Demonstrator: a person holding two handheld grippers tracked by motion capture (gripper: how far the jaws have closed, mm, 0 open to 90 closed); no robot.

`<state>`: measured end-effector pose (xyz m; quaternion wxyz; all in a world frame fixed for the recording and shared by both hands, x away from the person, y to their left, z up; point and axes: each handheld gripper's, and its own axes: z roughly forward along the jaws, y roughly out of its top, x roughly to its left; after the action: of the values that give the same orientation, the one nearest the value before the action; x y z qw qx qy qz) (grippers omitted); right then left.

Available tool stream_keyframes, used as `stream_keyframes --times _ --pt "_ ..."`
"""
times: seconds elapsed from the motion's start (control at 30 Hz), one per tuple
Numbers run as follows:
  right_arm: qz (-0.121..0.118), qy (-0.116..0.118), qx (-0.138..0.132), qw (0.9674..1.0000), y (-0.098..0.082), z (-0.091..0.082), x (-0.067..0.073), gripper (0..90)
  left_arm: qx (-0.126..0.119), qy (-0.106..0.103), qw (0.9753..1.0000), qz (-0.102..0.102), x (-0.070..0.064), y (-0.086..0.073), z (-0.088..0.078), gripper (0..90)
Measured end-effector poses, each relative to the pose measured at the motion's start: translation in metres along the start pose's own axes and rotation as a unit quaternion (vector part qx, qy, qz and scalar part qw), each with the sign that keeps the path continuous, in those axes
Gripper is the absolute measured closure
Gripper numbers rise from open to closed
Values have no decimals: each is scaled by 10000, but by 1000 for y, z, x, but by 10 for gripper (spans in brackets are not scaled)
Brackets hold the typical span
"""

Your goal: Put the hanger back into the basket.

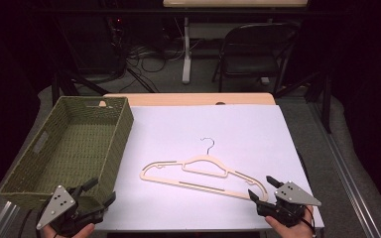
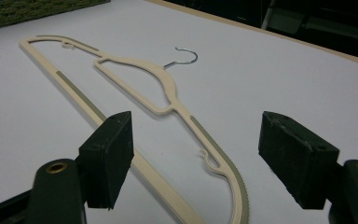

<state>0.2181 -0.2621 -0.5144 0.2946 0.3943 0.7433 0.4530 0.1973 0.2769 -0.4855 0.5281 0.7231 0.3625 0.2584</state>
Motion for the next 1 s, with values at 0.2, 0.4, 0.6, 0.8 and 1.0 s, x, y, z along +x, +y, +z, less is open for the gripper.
stream_keyframes --times 0.2,0.4,0.6,0.8,1.0 --pt "-46 43 109 9999 2 1 1 288 0 18 10000 -9 0 0 -1 272" --pt "-59 37 162 9998 8 2 1 315 65 0 10000 47 -2 0 2 278" --pt "-143 115 381 9991 19 5 -3 328 117 -36 9999 47 -2 5 6 292" --pt "-232 235 611 9976 40 9 -8 330 216 -172 9996 61 -1 20 16 307" --pt "-470 428 741 9952 65 19 -11 372 319 -376 9986 212 -5 36 32 307"
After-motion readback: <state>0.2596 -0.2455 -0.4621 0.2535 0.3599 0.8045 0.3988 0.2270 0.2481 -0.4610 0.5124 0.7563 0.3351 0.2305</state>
